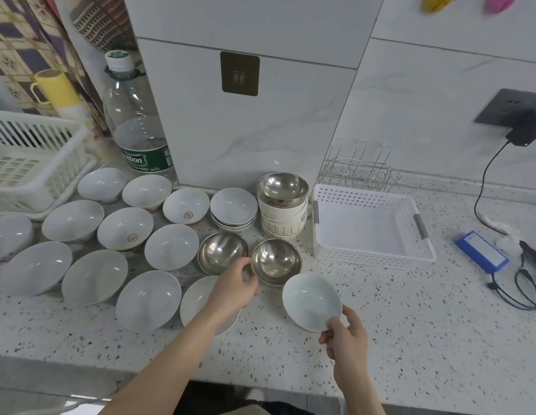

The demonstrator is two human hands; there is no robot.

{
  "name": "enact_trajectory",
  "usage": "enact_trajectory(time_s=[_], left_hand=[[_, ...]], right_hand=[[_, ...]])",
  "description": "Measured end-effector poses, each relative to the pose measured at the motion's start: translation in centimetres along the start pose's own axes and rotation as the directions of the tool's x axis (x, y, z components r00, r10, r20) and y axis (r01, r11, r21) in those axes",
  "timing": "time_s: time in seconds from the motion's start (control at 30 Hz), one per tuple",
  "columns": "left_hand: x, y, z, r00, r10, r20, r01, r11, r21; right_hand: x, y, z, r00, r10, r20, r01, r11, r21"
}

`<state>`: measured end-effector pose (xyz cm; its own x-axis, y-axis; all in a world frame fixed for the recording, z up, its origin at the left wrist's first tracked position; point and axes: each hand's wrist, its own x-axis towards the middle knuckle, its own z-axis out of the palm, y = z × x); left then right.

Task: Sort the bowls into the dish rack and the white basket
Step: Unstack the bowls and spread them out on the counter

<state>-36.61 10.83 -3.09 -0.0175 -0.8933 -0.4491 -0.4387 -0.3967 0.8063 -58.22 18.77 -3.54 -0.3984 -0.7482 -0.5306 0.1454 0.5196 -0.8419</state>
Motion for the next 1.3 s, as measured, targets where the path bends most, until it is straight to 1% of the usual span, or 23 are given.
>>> enact_trajectory(time_s=[0.23,0.37,0.5,0.63,0.83,1.1,1.3], left_hand=[[-2.1,-1.9,-2.0,0.994,-0.034,-0.102,0.015,0.982,-0.19],[-3.0,-2.3,-2.6,0.991,-0.041,-0.129,0.01,0.971,-0.238],[-3.6,-2.9,-2.8,0.982,-0.061,-0.18,0.022,0.977,-0.213],[-3.8,-3.2,-2.8,0.97,-0.068,-0.235,0.027,0.985,-0.173],[-4.1,-3.1,-2.5,0.966,-0.077,-0.247,0.035,0.985,-0.171],[-4.5,-3.1,-2.6,0.957,-0.135,-0.258,0.083,0.976,-0.2],[-5.0,-3.1,-2.6,0.956,-0.145,-0.256,0.089,0.972,-0.217]], right_hand=[[-1.1,1.5,1.5,0.991,-0.008,0.132,0.02,0.996,-0.089],[-1.2,2.1,2.5,0.982,-0.007,0.187,0.032,0.991,-0.133],[-1.3,2.6,2.9,0.976,0.022,0.217,-0.002,0.996,-0.092],[-1.0,2.7,3.1,0.971,0.022,0.237,0.002,0.995,-0.101],[-0.5,3.0,2.9,0.968,0.033,0.25,-0.008,0.995,-0.102],[-0.2,3.3,2.9,0.955,0.053,0.291,-0.021,0.994,-0.11],[-0.7,3.0,2.9,0.944,0.087,0.319,-0.031,0.984,-0.176]])
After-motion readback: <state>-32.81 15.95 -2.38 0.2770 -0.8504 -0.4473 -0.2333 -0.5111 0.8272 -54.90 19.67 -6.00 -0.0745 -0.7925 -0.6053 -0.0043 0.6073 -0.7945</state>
